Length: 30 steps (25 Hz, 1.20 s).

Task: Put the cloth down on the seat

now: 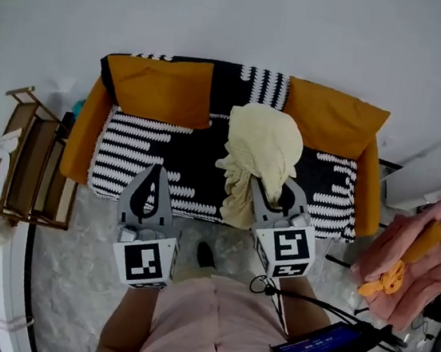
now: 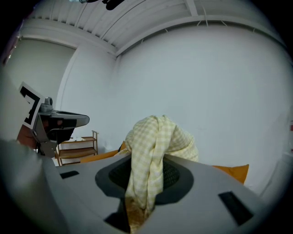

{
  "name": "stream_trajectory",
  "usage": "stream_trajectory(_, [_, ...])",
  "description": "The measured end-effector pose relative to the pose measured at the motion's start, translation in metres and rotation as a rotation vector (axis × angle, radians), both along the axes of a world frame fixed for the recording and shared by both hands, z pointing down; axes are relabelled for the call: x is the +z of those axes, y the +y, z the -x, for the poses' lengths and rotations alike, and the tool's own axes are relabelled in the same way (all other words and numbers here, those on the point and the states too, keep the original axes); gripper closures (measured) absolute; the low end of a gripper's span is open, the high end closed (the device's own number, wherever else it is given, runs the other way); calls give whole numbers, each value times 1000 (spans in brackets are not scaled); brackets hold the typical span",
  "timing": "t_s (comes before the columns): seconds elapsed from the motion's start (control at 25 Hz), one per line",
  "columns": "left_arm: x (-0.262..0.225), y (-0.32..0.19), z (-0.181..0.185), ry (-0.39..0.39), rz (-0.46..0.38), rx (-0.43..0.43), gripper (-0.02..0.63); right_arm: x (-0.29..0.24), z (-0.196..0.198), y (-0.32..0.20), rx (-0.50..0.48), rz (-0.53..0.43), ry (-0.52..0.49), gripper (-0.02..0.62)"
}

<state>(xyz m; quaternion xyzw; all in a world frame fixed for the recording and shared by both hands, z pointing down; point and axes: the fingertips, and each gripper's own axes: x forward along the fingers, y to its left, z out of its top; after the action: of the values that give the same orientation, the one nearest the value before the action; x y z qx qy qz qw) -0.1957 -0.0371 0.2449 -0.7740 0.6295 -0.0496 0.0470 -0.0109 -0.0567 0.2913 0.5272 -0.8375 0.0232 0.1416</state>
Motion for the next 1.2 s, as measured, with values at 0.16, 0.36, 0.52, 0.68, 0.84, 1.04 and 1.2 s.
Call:
stream_trajectory(0.16, [-9,-36,11,21,-15,22,595,-14,13,-31,17,-31,11,489])
stream_trajectory(0.36, [-10,-65,19,8,-42,44,595,-18,14,-57,50,-52,12,489])
stream_trajectory(0.52, [-7,-82,21,10,-32,51,595,-19,14,-75,65,-62,11,488])
stream_trajectory(0.68, [-4,-98,20,-9,-31,63,595,-15,12,-91,73,-54,10,488])
stream_trajectory(0.84, [5,-122,15,-23,-7,66,595,-3,8,-114,74,-28,10,488])
stream_trajectory(1.04, [24,-153,4,-25,51,69,595,23,2,-141,65,43,11,488])
stream_trajectory(1.2, [42,-183,-10,-12,95,75,595,46,-3,-168,58,94,13,488])
